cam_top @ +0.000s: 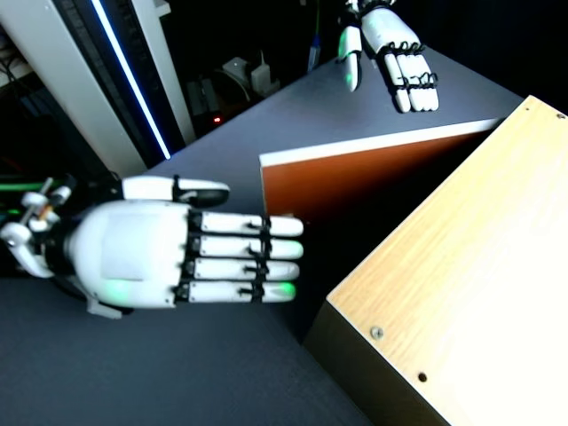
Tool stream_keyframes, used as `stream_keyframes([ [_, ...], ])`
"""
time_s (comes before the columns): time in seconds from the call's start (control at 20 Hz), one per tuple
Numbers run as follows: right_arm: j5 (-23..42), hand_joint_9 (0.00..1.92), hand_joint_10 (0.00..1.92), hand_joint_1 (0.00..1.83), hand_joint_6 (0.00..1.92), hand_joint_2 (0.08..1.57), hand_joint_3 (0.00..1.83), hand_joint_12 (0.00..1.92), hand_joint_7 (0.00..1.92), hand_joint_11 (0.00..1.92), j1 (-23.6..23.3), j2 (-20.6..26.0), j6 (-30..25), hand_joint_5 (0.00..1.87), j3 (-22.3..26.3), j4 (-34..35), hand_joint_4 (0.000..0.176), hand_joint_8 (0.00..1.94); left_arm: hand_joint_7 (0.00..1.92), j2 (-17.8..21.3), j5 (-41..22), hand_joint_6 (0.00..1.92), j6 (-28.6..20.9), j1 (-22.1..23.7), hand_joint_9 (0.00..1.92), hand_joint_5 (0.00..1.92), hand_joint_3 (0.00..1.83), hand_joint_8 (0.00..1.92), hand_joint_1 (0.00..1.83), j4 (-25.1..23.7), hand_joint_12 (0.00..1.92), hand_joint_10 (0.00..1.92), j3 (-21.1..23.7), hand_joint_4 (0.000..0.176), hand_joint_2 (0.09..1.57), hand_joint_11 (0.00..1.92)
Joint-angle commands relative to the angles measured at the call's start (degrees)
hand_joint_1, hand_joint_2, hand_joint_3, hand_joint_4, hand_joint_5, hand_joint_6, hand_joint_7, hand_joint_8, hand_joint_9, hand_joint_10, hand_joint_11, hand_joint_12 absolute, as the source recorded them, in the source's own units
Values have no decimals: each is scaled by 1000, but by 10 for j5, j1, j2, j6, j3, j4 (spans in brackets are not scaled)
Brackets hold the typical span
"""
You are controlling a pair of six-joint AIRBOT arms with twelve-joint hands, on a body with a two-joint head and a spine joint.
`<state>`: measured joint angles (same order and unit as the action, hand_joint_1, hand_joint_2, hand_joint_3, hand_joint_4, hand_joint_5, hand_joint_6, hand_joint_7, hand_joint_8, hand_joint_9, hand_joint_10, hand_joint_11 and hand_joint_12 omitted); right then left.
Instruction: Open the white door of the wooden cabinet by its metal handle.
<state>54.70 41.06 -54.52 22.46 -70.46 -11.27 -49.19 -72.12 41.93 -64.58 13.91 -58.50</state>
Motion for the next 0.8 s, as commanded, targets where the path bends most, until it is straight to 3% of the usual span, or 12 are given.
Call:
stream_keyframes([
  [0.0, 81, 0, 0, 66, 0, 1430, 0, 0, 0, 0, -1, 3, -3, 0, 5, 11, 0, 0, 81, 0, -77, 3, -2, 0, 92, 117, 1, 3, 0, 5, 132, 4, -1, 0, 1479, 99],
  [0.4, 96, 0, 0, 0, 0, 1277, 0, 0, 0, 0, -1, 4, -3, 0, 33, -37, 0, 0, 60, 3, -76, 0, -3, -5, 71, 90, 5, 0, 0, 7, 120, 0, 1, 0, 1491, 70],
  [0.75, 97, 0, 0, 0, 0, 1408, 12, 0, 0, 0, -1, -11, -6, 0, 35, -72, 0, 0, 70, 3, -74, 3, -3, -7, 77, 99, 4, 3, 0, 8, 122, 3, -1, 0, 1488, 72],
])
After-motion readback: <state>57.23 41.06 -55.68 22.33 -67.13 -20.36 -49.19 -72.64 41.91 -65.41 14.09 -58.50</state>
